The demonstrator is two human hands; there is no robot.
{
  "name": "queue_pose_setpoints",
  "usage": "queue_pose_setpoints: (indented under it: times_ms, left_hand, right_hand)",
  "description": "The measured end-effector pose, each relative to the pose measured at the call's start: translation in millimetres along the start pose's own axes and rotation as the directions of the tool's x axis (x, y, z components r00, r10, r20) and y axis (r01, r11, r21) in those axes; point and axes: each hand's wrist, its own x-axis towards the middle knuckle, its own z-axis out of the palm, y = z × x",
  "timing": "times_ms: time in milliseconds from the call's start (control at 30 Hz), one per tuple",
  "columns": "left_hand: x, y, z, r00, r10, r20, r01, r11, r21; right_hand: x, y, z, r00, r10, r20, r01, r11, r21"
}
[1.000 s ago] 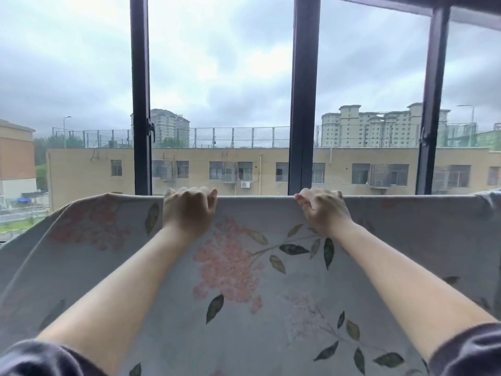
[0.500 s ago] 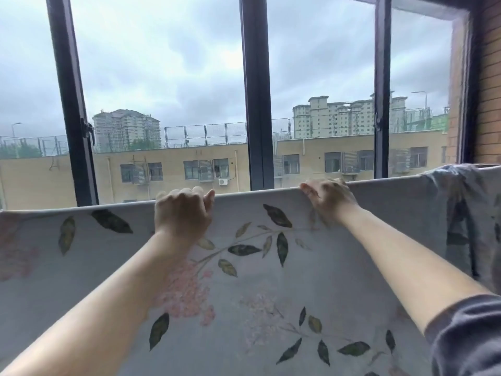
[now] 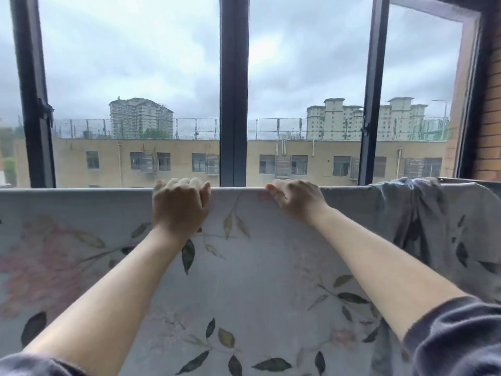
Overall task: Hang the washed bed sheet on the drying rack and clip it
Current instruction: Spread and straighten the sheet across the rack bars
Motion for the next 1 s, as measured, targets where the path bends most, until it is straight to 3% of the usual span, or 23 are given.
queue_pose_setpoints:
  times_ms: [233, 333, 467, 567, 733, 933, 1000]
  left_hand:
    - [3.9, 20.0, 11.4, 0.988, -0.105, -0.111, 0.106, 0.994, 0.001]
    - [11.2, 55.2, 16.6, 0.989, -0.114, -0.094, 0.111, 0.993, -0.035]
    - [24.5, 136.4, 25.3, 0.997, 0.074, -0.009, -0.074, 0.993, -0.096]
    - [37.6, 190.7, 32.1, 0.98, 0.196, 0.032, -0.19, 0.973, -0.133]
    - [56.2, 275.9, 48.3, 0.943, 0.331, 0.033, -0.319, 0.927, -0.199]
    - [72.1, 314.0, 57.5, 0.978, 0.206, 0.044, -0.178, 0.921, -0.347]
    - [71.7, 310.4, 59.4, 0.984, 0.175, 0.021, -0.158, 0.927, -0.339]
  right_hand:
    - [-24.1, 91.1, 0.4, 0.989, 0.128, -0.075, -0.13, 0.991, -0.031]
    - [-28.8, 102.6, 1.8, 0.991, 0.096, -0.094, -0.099, 0.995, -0.026]
    - [-28.7, 113.0, -5.4, 0.996, -0.08, -0.041, 0.081, 0.996, 0.032]
    - [-37.4, 144.4, -11.2, 0.997, -0.071, -0.017, 0.073, 0.992, 0.106]
    - [-52.1, 221.6, -14.1, 0.998, -0.064, -0.028, 0.062, 0.995, -0.075]
    - [-63.8, 286.5, -22.9, 0.996, 0.011, 0.091, -0.014, 0.999, 0.032]
    - [-66.6, 294.9, -18.6, 0.998, -0.033, 0.062, 0.03, 0.999, 0.036]
